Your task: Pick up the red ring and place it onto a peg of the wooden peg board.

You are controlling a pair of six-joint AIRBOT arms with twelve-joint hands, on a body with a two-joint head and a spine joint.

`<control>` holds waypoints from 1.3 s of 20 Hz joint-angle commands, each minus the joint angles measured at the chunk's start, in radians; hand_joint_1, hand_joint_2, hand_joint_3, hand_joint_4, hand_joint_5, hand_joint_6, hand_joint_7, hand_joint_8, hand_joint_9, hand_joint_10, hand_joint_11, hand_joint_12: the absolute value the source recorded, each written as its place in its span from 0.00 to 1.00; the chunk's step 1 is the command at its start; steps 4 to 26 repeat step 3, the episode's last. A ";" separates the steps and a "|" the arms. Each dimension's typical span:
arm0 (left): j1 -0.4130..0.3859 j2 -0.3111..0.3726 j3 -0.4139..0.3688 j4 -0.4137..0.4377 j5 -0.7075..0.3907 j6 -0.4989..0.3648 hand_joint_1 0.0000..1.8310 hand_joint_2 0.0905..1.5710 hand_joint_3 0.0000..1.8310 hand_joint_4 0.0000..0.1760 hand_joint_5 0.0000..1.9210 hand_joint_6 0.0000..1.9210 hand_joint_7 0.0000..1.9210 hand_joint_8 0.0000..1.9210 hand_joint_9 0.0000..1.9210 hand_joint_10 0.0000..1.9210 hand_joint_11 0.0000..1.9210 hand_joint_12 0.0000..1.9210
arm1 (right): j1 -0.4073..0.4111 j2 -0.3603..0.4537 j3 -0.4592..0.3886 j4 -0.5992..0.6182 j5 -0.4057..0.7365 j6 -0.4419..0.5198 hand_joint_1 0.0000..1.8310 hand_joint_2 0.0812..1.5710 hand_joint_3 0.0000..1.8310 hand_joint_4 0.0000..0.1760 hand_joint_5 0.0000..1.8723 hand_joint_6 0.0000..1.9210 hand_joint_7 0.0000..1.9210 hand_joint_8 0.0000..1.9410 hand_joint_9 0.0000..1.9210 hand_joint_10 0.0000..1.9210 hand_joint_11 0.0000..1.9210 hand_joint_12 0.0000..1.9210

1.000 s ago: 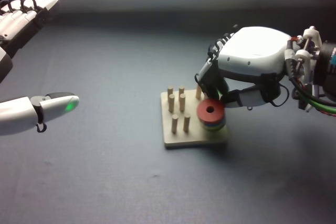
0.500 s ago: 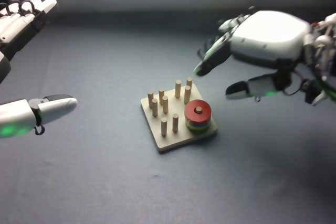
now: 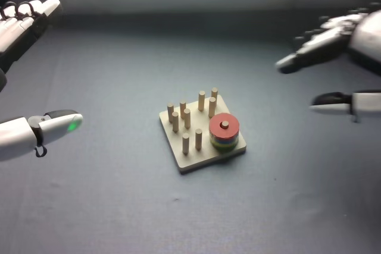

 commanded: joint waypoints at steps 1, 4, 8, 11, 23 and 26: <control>-0.007 0.005 -0.003 0.014 -0.160 -0.007 0.39 0.61 0.00 0.80 0.01 0.00 0.00 0.00 0.00 0.00 0.00 0.00 | -0.019 0.015 -0.024 0.049 0.243 0.004 0.62 0.67 0.00 0.00 0.43 0.00 0.46 0.00 0.48 0.00 0.30 0.43; -0.008 0.008 -0.006 0.027 -0.193 -0.013 0.41 0.62 0.00 0.84 0.00 0.00 0.00 0.00 0.00 0.00 0.00 0.00 | -0.095 0.042 -0.062 0.097 0.372 0.004 0.59 0.72 0.00 0.00 0.35 0.00 0.45 0.00 0.49 0.00 0.30 0.47; -0.008 0.008 -0.006 0.027 -0.193 -0.013 0.41 0.62 0.00 0.84 0.00 0.00 0.00 0.00 0.00 0.00 0.00 0.00 | -0.095 0.042 -0.062 0.097 0.372 0.004 0.59 0.72 0.00 0.00 0.35 0.00 0.45 0.00 0.49 0.00 0.30 0.47; -0.008 0.008 -0.006 0.027 -0.193 -0.013 0.41 0.62 0.00 0.84 0.00 0.00 0.00 0.00 0.00 0.00 0.00 0.00 | -0.095 0.042 -0.062 0.097 0.372 0.004 0.59 0.72 0.00 0.00 0.35 0.00 0.45 0.00 0.49 0.00 0.30 0.47; -0.008 0.008 -0.006 0.027 -0.193 -0.013 0.41 0.62 0.00 0.84 0.00 0.00 0.00 0.00 0.00 0.00 0.00 0.00 | -0.095 0.042 -0.062 0.097 0.372 0.004 0.59 0.72 0.00 0.00 0.35 0.00 0.45 0.00 0.49 0.00 0.30 0.47; -0.008 0.008 -0.006 0.027 -0.193 -0.013 0.41 0.62 0.00 0.84 0.00 0.00 0.00 0.00 0.00 0.00 0.00 0.00 | -0.095 0.042 -0.062 0.097 0.372 0.004 0.59 0.72 0.00 0.00 0.35 0.00 0.45 0.00 0.49 0.00 0.30 0.47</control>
